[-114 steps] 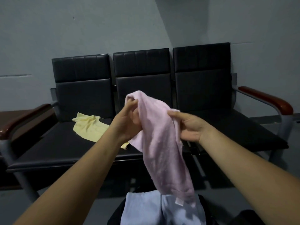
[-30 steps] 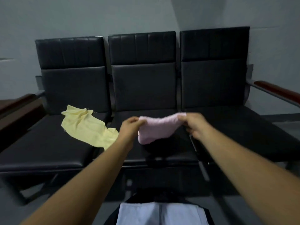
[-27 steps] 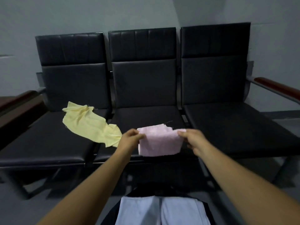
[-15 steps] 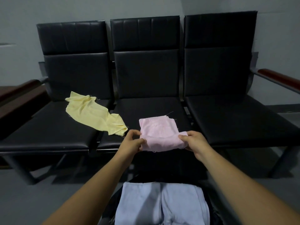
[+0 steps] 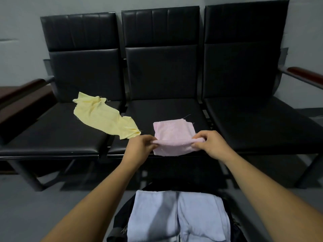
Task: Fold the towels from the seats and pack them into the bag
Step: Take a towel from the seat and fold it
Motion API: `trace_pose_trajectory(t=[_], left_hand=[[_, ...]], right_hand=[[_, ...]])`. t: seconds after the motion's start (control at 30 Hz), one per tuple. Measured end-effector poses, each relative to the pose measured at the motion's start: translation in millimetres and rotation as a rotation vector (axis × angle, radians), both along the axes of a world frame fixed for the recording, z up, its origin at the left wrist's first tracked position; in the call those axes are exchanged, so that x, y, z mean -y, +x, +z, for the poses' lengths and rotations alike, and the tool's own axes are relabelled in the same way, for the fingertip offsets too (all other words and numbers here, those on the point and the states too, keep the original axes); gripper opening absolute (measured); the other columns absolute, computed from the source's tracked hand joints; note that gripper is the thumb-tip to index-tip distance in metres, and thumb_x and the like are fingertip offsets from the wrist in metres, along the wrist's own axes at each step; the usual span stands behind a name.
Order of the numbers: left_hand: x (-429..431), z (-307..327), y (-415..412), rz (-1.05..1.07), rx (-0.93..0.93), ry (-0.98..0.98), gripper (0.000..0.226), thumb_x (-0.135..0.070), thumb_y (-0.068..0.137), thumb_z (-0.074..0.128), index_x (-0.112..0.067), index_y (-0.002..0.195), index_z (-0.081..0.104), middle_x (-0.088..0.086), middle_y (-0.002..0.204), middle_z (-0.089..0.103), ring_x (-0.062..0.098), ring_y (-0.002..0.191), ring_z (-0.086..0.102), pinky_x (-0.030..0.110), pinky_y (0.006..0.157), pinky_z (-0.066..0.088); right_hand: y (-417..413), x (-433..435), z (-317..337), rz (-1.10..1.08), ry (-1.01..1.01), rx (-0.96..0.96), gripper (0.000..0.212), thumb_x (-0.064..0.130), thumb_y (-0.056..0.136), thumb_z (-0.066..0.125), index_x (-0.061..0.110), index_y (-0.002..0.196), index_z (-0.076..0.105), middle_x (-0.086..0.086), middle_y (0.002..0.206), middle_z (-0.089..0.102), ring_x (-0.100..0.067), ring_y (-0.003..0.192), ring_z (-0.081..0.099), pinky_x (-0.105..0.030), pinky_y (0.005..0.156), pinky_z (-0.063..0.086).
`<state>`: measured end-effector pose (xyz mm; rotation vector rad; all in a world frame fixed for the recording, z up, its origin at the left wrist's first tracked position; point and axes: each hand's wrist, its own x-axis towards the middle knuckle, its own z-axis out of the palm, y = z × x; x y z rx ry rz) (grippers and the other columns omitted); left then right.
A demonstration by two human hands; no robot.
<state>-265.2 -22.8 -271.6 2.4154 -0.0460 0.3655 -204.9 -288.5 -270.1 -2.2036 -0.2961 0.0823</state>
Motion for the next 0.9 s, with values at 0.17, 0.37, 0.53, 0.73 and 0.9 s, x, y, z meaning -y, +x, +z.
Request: trace_pose_trajectory(t=[0.17,0.37,0.53,0.73,0.9], left_hand=[[-5,6,14,-0.119,-0.099,-0.242,0.012,-0.035,0.099,0.059,-0.025,0.101,0.064,-0.001,0.099,0.062,0.014,0.088,0.058,0.032,0.082,0.050],[-11,-2,35,-0.121,-0.237,-0.433,0.020,-0.042,0.098,0.054,-0.027,0.085,0.057,0.003,0.092,0.062,0.022,0.087,0.062,0.055,0.083,0.055],[-21,-14,78,0.038,-0.267,-0.457,0.018,-0.034,0.102,0.054,-0.019,0.094,0.061,0.006,0.100,0.067,0.029,0.097,0.068,0.053,0.081,0.060],[-25,-39,143,0.168,-0.264,-0.380,0.018,-0.031,0.097,0.061,-0.015,0.097,0.070,0.000,0.091,0.070,0.021,0.088,0.068,0.042,0.081,0.060],[-29,-63,183,0.260,-0.296,-0.223,0.019,-0.028,0.091,0.063,-0.011,0.086,0.071,0.004,0.081,0.069,0.020,0.079,0.062,0.026,0.063,0.045]], right_hand=[[12,-5,5,-0.107,0.416,0.013,0.008,0.019,0.084,0.080,0.025,0.087,0.076,0.004,0.112,0.069,-0.014,0.106,0.064,-0.028,0.092,0.048],[32,-18,-7,-0.138,0.496,-0.161,0.012,0.026,0.090,0.073,0.021,0.079,0.075,-0.003,0.090,0.074,-0.027,0.092,0.068,-0.044,0.080,0.055],[70,-45,-17,-0.225,0.350,-0.209,0.008,0.026,0.093,0.071,0.018,0.095,0.072,-0.006,0.098,0.073,-0.026,0.096,0.069,-0.043,0.085,0.059],[137,-69,-33,-0.345,0.236,-0.148,0.029,0.021,0.090,0.073,-0.005,0.102,0.067,-0.022,0.104,0.070,-0.021,0.080,0.061,-0.031,0.070,0.052],[170,-85,-62,-0.369,0.007,-0.101,0.018,0.018,0.087,0.070,0.000,0.091,0.065,-0.008,0.091,0.064,-0.020,0.074,0.056,-0.027,0.056,0.046]])
